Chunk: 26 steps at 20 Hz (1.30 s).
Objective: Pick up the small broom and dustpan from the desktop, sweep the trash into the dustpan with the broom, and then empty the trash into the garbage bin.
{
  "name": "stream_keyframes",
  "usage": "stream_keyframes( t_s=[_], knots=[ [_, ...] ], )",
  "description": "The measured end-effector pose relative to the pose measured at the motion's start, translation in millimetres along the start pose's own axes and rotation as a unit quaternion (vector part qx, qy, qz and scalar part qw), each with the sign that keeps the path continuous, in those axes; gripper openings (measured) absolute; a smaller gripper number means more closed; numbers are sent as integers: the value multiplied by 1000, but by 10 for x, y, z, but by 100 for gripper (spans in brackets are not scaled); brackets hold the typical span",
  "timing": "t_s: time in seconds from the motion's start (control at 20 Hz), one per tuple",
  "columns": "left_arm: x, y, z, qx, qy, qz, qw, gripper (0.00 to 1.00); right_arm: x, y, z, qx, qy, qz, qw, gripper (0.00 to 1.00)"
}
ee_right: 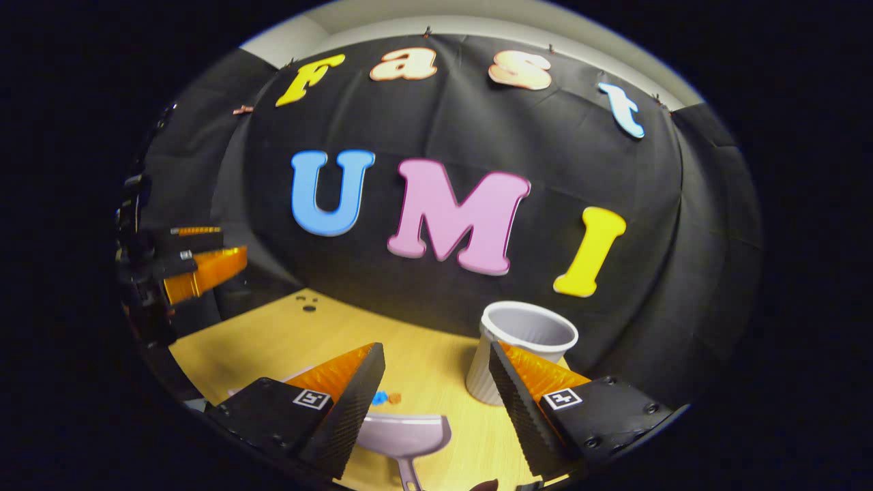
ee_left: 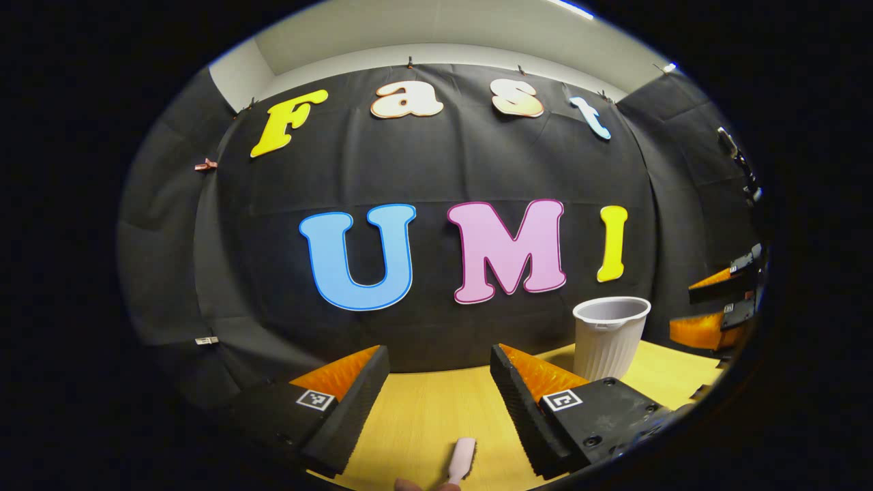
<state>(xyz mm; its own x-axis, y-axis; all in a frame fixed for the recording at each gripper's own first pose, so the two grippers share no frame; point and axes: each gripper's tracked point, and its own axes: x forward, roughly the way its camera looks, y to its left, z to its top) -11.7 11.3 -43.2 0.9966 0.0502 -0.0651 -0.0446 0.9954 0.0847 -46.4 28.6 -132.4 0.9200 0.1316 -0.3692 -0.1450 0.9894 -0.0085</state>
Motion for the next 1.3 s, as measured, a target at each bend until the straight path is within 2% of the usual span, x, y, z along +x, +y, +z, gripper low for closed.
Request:
stream_keyframes(
  t_s=[0.1, 0.3, 0.5, 0.7, 0.9, 1.15, 1.2, 1.3],
  knots=[
    [-10, -2, -95, 3, 9, 0, 1000, 95, -7, 91, -400, 7, 56, 17, 998, 96],
    [-14, -27, -267, 10, 34, 2, 999, 98, -37, 201, -1248, 14, 159, 36, 987, 96],
    [-41, -43, -376, 22, 46, 0, 999, 98, -63, 268, -2062, 21, 256, 51, 965, 95],
    [-43, -64, -488, 28, 61, 0, 998, 98, 53, 340, -2698, 24, 326, 62, 943, 93],
    [-64, -57, -647, 24, 82, 5, 996, 98, 229, 393, -3110, 21, 384, 73, 920, 86],
    [-123, 13, -758, 32, 101, 15, 994, 98, 478, 531, -3353, 29, 435, 87, 896, 84],
    [-127, 32, -762, 33, 102, 18, 994, 98, 503, 580, -3342, 45, 442, 95, 891, 84],
    [-120, 72, -800, 31, 107, 23, 994, 98, 623, 550, -3342, 57, 448, 84, 888, 77]
  ],
)
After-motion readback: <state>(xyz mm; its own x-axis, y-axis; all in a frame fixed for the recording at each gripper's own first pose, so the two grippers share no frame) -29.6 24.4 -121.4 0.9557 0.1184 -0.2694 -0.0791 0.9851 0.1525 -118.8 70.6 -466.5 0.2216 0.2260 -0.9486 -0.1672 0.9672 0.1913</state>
